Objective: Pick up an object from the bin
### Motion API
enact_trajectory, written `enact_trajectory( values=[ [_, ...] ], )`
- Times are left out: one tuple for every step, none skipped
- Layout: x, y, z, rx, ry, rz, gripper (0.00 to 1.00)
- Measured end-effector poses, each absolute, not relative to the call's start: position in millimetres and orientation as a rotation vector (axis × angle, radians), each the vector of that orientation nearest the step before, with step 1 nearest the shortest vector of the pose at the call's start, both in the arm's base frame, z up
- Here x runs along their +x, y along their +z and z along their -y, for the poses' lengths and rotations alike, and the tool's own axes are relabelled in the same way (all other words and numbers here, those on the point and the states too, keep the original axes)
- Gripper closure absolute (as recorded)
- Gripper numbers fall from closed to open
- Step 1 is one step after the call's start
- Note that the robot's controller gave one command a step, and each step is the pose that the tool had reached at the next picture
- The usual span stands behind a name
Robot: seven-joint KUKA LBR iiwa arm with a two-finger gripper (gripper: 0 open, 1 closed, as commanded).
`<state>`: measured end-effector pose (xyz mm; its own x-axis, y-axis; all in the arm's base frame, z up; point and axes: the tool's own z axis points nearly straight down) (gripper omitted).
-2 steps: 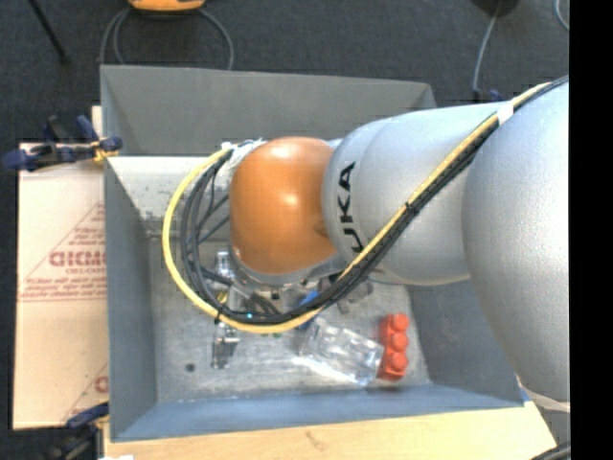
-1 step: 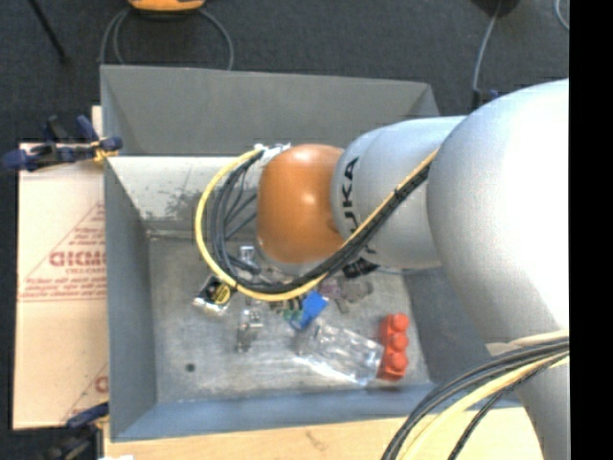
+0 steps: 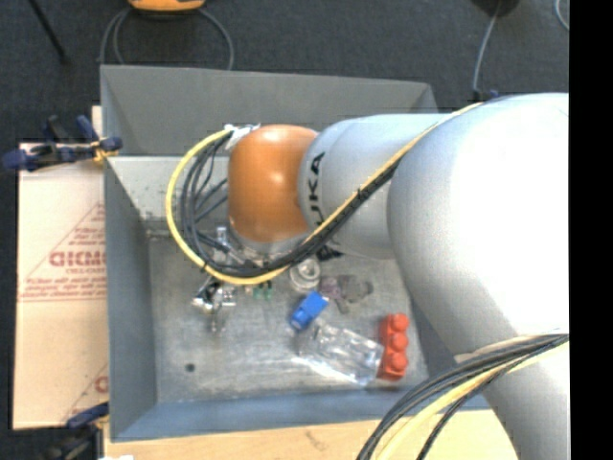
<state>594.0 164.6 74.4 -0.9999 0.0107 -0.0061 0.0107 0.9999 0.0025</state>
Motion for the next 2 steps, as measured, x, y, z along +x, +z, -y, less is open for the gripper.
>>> enact_trajectory(
  values=[
    [595.8,77,-164,0.024,0.008,-3.126,1.00],
    [608.6,176,-122,0.119,0.002,-3.128,1.00]
  ],
)
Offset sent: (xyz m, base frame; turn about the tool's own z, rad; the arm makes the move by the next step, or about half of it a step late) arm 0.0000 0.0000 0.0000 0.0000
